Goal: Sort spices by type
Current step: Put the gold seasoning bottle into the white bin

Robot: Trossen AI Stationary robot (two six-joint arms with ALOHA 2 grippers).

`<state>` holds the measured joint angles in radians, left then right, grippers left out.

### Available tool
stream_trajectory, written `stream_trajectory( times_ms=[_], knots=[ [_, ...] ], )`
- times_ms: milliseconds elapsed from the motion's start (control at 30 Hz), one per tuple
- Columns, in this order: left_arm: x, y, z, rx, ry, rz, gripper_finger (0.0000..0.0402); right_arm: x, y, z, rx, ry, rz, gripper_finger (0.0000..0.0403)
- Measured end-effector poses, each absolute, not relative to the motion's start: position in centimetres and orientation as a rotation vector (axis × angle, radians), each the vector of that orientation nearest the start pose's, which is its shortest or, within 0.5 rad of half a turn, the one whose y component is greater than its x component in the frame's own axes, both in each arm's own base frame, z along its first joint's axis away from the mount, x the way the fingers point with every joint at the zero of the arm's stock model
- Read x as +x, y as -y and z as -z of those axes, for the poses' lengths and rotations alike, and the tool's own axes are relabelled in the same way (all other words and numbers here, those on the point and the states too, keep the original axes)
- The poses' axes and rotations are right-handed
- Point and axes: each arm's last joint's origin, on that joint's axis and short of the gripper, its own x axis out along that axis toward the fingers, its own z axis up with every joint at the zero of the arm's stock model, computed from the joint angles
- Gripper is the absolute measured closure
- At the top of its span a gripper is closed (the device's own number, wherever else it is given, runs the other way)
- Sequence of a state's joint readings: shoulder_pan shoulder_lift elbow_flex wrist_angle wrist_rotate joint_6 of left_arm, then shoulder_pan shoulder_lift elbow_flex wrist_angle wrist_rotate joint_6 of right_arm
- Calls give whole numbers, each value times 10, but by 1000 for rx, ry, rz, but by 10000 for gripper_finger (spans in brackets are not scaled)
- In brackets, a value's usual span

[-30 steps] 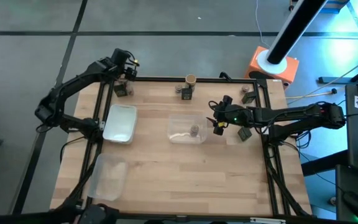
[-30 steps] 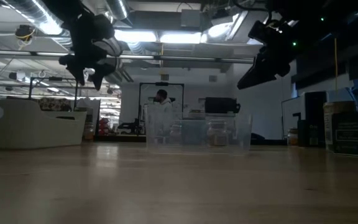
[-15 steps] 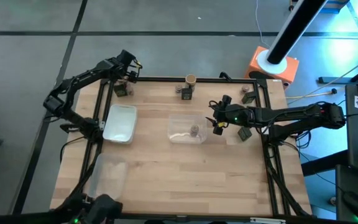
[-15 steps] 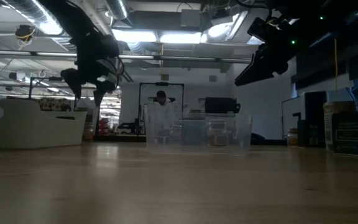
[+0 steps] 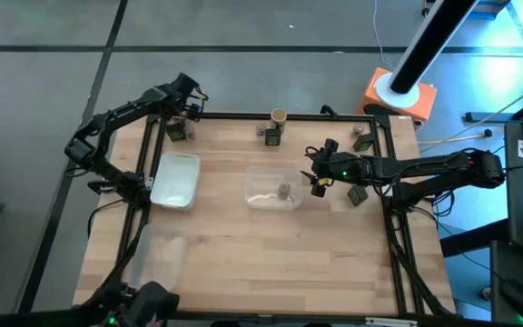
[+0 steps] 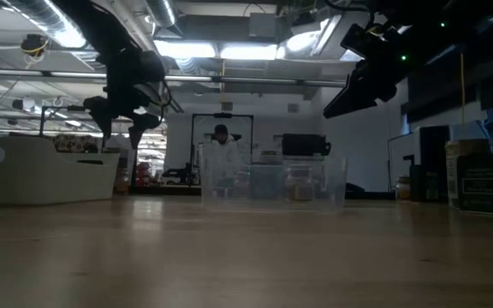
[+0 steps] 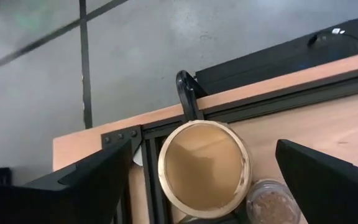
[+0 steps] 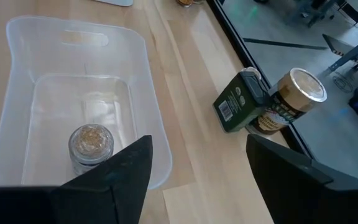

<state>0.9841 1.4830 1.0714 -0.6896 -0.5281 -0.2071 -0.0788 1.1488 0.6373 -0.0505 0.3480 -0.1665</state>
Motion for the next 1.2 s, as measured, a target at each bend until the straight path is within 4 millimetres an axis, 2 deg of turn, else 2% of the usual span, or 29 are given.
stream_trajectory(
  times_ms=[300, 567, 800, 900, 1200],
  knots=[
    [143, -249, -238, -500, -1020, -1434, 17, 234, 28, -226, -229, -594, 370, 143],
    [146, -259, -216, -540, -1097, -1419, 18, 234, 28, -226, -227, -592, 370, 143],
    [147, -263, -207, -542, -1132, -1409, 19, 234, 28, -226, -227, -592, 370, 143],
    [147, -263, -207, -536, -1138, -1403, 35, 234, 28, -226, -227, -589, 371, 143],
    [147, -264, -209, -491, -1164, -1368, 118, 235, 28, -228, -225, -569, 373, 143]
  ],
)
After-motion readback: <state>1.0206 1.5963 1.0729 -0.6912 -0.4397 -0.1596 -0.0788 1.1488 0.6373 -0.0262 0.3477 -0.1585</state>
